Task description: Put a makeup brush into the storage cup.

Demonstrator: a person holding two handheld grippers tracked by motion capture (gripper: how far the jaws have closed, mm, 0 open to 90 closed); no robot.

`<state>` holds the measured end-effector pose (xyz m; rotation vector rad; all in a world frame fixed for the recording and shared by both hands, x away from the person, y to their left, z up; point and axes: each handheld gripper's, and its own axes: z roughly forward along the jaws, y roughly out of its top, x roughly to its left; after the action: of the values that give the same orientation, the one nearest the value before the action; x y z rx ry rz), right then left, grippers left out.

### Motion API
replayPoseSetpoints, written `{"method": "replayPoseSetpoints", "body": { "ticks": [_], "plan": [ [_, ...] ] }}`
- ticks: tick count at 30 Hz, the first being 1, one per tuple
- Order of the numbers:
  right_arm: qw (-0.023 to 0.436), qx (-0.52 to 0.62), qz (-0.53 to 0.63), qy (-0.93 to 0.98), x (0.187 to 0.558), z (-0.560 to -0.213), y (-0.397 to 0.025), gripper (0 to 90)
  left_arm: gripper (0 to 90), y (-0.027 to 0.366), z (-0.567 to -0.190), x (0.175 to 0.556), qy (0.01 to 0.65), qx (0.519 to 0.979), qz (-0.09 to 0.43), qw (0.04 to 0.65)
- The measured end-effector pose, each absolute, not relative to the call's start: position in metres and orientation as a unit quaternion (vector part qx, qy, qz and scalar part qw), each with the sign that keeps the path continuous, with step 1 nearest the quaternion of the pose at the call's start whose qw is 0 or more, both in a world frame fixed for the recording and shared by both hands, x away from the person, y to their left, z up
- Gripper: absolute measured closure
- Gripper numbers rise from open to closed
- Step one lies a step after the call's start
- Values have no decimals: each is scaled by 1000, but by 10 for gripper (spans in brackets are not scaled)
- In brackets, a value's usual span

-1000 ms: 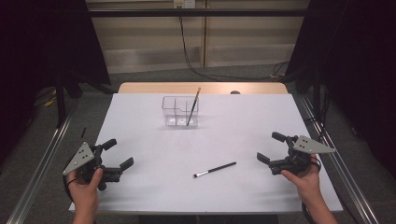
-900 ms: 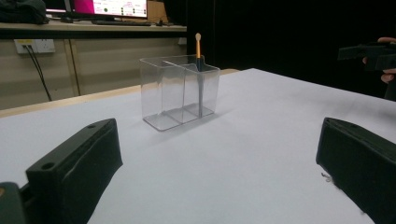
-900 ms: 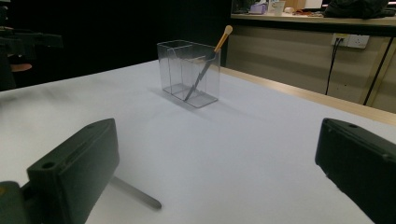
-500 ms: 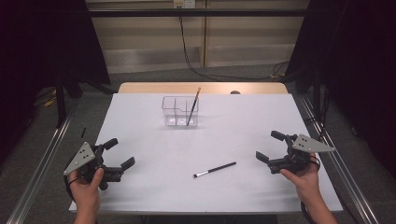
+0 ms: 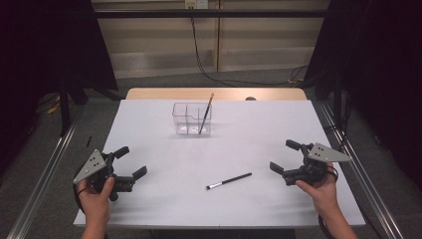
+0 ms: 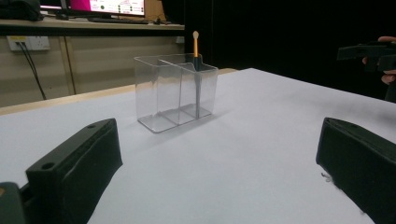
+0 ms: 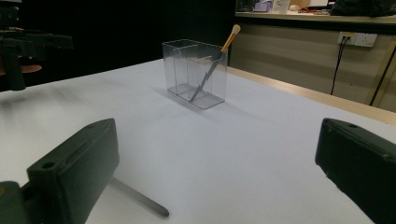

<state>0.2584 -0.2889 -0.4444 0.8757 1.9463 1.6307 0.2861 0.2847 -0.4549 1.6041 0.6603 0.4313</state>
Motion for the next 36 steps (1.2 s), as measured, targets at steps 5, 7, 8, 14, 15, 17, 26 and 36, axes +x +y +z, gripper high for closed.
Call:
{"method": "replayPoseSetpoints", "body": {
  "ticks": [5, 7, 8, 14, 15, 17, 26, 36],
  "plan": [
    [226, 315, 591, 707, 261, -443, -288, 0, 0, 287, -455, 285, 291, 695, 189, 629],
    [224, 318, 588, 709, 262, -443, -287, 0, 0, 288, -456, 286, 293, 695, 191, 628],
    [223, 316, 588, 710, 263, -443, -286, 0, 0, 288, -456, 286, 293, 695, 192, 628],
    [218, 308, 581, 721, 268, -441, -277, 0, 0, 287, -456, 286, 289, 701, 192, 623],
    [217, 307, 580, 723, 269, -441, -276, 0, 0, 287, -456, 286, 290, 699, 192, 625],
    [216, 304, 579, 725, 270, -440, -273, 0, 0, 288, -456, 286, 291, 698, 193, 625],
    [202, 298, 583, 728, 277, -440, -262, 0, 0, 285, -455, 287, 288, 698, 190, 627],
    [194, 295, 580, 734, 282, -439, -254, 0, 0, 283, -455, 290, 283, 701, 188, 627]
  ]
}}
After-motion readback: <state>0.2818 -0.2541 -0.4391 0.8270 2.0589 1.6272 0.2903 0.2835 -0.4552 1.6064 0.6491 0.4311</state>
